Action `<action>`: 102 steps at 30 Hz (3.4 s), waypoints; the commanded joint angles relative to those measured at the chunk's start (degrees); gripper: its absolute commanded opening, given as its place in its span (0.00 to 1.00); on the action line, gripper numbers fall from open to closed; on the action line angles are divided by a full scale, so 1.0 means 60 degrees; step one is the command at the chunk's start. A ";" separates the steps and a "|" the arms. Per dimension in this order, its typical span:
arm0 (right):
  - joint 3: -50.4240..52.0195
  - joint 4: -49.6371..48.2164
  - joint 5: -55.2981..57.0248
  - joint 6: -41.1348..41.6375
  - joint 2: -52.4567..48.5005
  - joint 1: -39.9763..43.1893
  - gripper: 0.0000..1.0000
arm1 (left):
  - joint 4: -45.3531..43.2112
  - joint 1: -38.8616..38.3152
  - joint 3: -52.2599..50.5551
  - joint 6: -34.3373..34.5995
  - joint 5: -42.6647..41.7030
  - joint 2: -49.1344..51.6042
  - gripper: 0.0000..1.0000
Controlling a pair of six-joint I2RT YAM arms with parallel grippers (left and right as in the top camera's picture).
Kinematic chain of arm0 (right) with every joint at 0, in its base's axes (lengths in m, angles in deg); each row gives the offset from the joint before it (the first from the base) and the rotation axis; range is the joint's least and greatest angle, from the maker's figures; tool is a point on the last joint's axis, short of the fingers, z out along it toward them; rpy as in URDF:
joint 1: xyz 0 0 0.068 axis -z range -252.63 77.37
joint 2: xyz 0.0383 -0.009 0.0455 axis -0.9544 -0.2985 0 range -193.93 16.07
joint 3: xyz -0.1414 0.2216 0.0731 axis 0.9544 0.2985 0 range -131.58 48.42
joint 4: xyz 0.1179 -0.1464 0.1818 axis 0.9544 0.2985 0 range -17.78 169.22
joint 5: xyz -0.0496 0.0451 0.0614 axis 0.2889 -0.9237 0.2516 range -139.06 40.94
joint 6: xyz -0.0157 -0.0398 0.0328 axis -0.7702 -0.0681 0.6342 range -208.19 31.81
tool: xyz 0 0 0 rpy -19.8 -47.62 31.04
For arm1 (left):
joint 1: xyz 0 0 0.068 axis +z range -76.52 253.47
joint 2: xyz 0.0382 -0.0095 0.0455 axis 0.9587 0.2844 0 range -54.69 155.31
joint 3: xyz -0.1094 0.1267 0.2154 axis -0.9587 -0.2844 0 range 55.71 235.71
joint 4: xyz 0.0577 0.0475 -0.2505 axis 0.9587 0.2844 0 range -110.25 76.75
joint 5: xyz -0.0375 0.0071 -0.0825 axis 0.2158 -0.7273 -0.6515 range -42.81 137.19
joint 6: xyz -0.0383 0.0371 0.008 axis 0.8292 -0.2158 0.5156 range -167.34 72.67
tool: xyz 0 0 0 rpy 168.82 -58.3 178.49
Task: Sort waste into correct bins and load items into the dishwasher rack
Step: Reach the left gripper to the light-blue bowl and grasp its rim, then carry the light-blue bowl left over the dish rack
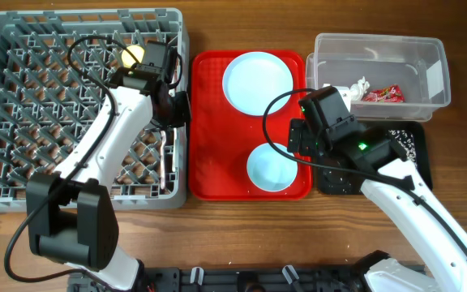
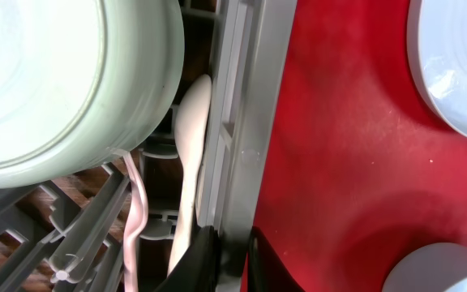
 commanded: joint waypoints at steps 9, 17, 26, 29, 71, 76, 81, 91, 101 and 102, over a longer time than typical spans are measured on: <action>-0.0098 0.0004 0.0222 0.0007 -0.0004 0.0022 1.00 | 0.0255 -0.0204 0.0353 0.0215 0.1042 -0.0102 0.73; -0.0098 0.0004 0.0222 0.0007 -0.0004 0.0022 1.00 | 0.0634 -0.0350 0.2328 0.0291 -0.2619 -0.1315 0.53; -0.0098 0.0004 0.0222 0.0007 -0.0004 0.0022 1.00 | 0.0138 -0.2033 -0.0025 0.0295 -0.3293 -0.0667 0.04; -0.0098 0.0004 0.0222 0.0007 -0.0004 0.0022 1.00 | -0.1082 -0.2667 -0.1060 0.0539 -0.4189 -0.0426 0.04; -0.0098 0.0004 0.0222 0.0007 -0.0004 0.0022 1.00 | -0.3501 -0.3235 -0.2175 0.2018 0.3876 -0.0444 0.20; -0.0098 0.0000 0.0222 0.0004 -0.0004 0.0022 1.00 | -0.3490 -0.3202 -0.2127 0.2011 0.3311 -0.1209 0.19; -0.0098 0.0004 0.0222 0.0007 -0.0004 0.0022 1.00 | -0.3264 -0.3319 -0.2106 0.2014 0.1184 -0.2473 0.04; -0.0098 0.0004 0.0222 0.0007 -0.0004 0.0022 1.00 | -0.2084 -0.3840 -0.2142 0.2014 -0.0441 -0.1672 0.30; -0.0098 0.0004 0.0222 0.0007 -0.0004 0.0022 1.00 | -0.2218 -0.4528 -0.2142 0.2014 0.0066 -0.0470 0.20; -0.0098 0.0004 0.0222 0.0007 -0.0004 0.0022 1.00 | -0.2280 -0.4532 -0.2142 0.2014 0.0058 -0.0470 0.16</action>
